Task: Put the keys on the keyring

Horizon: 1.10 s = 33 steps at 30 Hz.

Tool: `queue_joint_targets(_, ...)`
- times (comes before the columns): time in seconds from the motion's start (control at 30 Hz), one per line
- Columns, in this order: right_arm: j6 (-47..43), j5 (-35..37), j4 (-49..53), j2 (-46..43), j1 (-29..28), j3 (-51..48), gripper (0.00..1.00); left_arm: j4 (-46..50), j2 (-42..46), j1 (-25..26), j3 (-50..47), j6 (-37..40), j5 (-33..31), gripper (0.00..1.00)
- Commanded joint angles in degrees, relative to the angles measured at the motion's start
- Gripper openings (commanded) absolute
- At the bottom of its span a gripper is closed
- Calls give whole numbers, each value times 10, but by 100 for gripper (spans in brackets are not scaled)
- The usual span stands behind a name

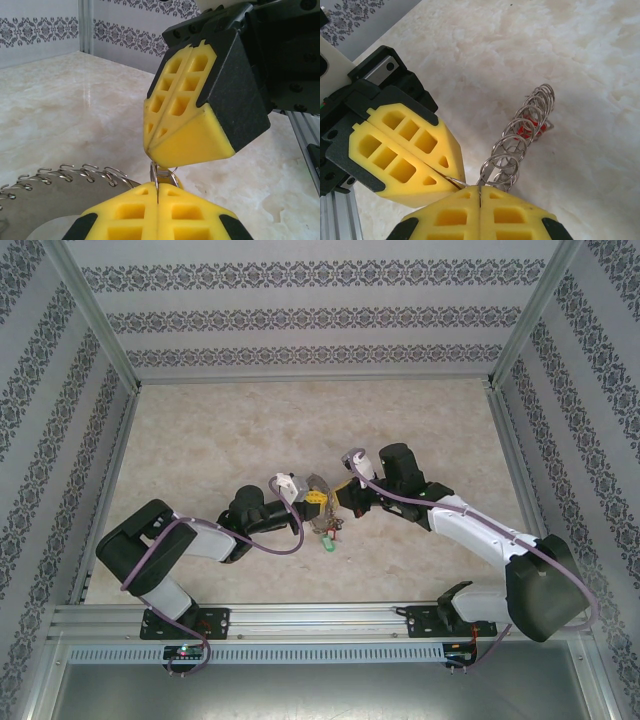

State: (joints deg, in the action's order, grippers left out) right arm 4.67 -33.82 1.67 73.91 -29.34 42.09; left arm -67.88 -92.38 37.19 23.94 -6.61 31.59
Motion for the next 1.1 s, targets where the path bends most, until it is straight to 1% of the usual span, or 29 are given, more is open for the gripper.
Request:
queue_joint_targets(0.0,18,15,-9,8,13,-11,3,-77,2,9,-1,-12,15,0)
queue_joint_targets(0.07,19,16,-11,6,17,-14,0,-80,2,9,-1,-12,15,0)
queue_joint_targets(0.1,19,16,-10,5,18,-15,3,-79,4,9,-1,-12,14,0)
queue_joint_targets(0.17,21,23,-3,3,21,-12,18,-80,3,9,-2,-13,13,0)
queue_joint_targets(0.2,21,31,-1,-1,22,-11,20,-80,3,9,-1,-13,12,0)
queue_joint_targets(0.33,2,43,-11,-30,29,-24,22,-80,6,9,-3,-13,13,0)
queue_joint_targets(0.37,-12,47,-5,-33,30,-25,23,-80,6,10,-2,-13,14,0)
queue_joint_targets(0.47,-39,50,21,-39,30,-18,24,-80,9,10,-2,-13,20,0)
queue_joint_targets(0.53,-51,14,2,-50,31,-25,27,-81,12,10,0,-14,22,0)
queue_joint_targets(0.6,-82,-36,-22,-63,30,-32,31,-81,15,10,0,-13,28,0)
queue_joint_targets(0.63,-100,-53,-22,-66,30,-31,31,-81,15,10,1,-13,32,0)
queue_joint_targets(0.73,-194,-113,28,-62,30,-9,32,-79,21,10,5,-12,44,0)
queue_joint_targets(0.93,-330,-164,74,-38,34,20,30,-65,33,10,6,-8,56,0)
queue_joint_targets(1.07,-354,-130,95,-16,32,44,29,-58,41,10,4,-7,60,0)
